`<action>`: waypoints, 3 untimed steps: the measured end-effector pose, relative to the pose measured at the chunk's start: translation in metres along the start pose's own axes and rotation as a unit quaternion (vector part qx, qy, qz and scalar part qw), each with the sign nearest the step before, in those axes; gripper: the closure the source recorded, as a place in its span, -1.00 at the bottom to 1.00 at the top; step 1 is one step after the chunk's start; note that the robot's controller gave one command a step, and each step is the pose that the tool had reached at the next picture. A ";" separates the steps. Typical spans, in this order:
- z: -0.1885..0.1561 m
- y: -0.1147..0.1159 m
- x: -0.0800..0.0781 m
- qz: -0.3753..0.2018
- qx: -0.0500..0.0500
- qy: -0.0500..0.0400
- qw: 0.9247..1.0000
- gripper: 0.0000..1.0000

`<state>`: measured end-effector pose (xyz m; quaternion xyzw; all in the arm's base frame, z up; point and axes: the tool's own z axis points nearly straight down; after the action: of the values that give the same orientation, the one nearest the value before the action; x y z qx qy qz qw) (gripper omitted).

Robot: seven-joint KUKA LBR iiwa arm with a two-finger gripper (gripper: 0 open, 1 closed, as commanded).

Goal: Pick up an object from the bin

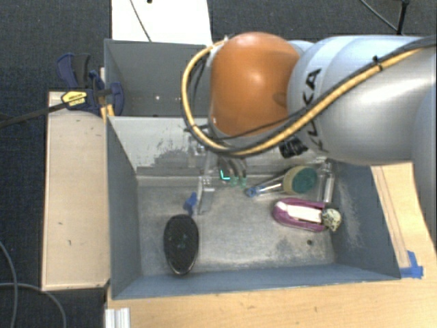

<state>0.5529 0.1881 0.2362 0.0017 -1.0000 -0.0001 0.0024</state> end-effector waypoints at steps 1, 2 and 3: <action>0.159 0.006 0.033 -0.213 0.002 0.001 0.977 -1.00; 0.161 -0.003 0.056 -0.179 -0.001 -0.015 0.984 -1.00; 0.163 0.015 0.072 -0.067 -0.002 -0.008 0.998 -1.00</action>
Offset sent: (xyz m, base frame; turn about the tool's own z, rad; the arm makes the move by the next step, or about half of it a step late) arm -0.0337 0.0069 -0.1596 -0.4294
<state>0.4796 0.2024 0.0733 0.0691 -0.9976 -0.0025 -0.0057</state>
